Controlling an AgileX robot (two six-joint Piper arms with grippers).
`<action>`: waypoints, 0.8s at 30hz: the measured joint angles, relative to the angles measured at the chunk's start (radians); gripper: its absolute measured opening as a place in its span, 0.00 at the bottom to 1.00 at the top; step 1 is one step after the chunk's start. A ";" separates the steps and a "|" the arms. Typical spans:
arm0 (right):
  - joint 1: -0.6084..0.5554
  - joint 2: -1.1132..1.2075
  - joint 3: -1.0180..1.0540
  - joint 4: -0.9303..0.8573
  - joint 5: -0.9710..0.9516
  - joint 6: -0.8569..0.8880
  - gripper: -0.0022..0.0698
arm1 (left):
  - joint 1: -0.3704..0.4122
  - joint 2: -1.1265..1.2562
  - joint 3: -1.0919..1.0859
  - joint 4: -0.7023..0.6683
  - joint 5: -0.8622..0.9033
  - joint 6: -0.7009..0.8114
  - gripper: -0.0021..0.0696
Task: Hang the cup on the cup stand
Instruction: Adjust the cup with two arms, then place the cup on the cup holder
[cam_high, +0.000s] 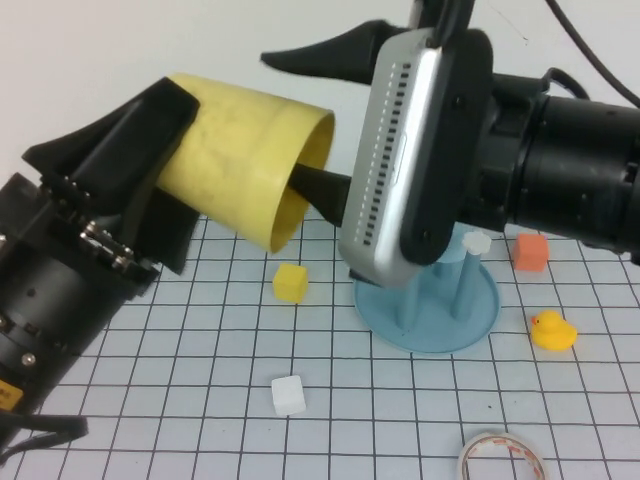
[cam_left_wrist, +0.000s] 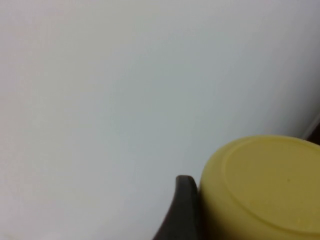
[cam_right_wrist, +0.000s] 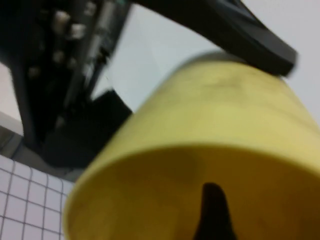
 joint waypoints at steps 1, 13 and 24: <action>0.002 -0.005 0.003 0.000 -0.021 0.005 0.66 | 0.000 0.000 0.000 -0.011 0.000 0.039 0.81; 0.002 -0.300 0.259 0.002 -0.094 0.170 0.69 | 0.000 0.000 -0.112 -0.052 0.100 0.778 0.81; 0.002 -0.750 0.601 0.008 -0.272 0.386 0.26 | 0.000 0.199 -0.318 0.187 0.322 1.182 0.81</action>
